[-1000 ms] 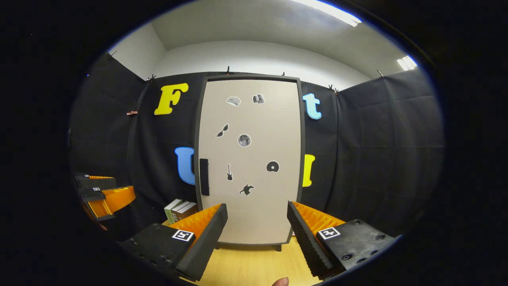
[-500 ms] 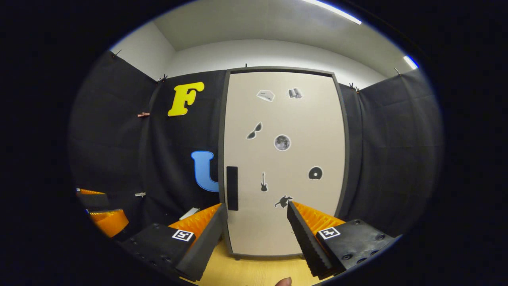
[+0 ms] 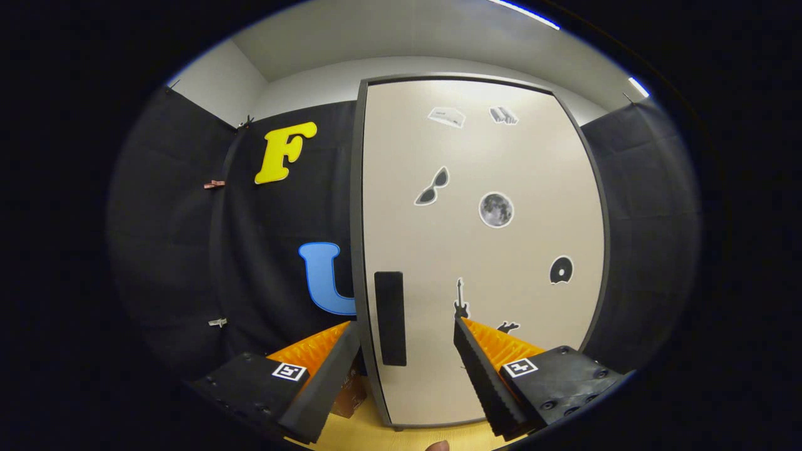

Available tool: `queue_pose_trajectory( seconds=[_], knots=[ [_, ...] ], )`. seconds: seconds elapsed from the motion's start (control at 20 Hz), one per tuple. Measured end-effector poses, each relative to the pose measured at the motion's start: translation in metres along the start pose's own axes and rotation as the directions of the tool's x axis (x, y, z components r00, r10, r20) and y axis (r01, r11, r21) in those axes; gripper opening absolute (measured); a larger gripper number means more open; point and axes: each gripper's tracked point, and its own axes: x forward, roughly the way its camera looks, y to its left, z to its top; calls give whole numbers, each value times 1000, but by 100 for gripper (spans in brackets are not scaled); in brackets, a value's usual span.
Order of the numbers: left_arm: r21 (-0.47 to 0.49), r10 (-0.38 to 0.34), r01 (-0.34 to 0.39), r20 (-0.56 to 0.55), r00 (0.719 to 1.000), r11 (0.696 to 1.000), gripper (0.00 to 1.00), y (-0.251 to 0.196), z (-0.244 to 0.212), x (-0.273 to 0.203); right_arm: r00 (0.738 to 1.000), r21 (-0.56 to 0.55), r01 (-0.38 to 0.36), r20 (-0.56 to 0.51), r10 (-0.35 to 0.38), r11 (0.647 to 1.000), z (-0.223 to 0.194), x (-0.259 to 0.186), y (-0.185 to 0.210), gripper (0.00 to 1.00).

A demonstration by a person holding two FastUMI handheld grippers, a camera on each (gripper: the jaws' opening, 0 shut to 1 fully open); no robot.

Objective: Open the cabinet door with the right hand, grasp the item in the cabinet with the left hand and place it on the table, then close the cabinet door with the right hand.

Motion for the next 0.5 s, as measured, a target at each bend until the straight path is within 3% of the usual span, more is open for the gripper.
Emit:
queue_pose_trajectory(
  seconds=[0.35,0.4,0.5],
  knots=[
    [-15,28,-28,-11,1000,999,94,18,-11,4,1000,-22,10,-26,-10,1000,-30,54,15,95],
    [-17,31,-32,-11,999,999,94,20,-11,4,1000,-31,12,-24,-13,999,-32,59,16,78],
    [-21,37,-37,-18,999,999,94,24,-14,5,1000,-51,20,-22,-21,998,-36,68,16,69]
  ],
)
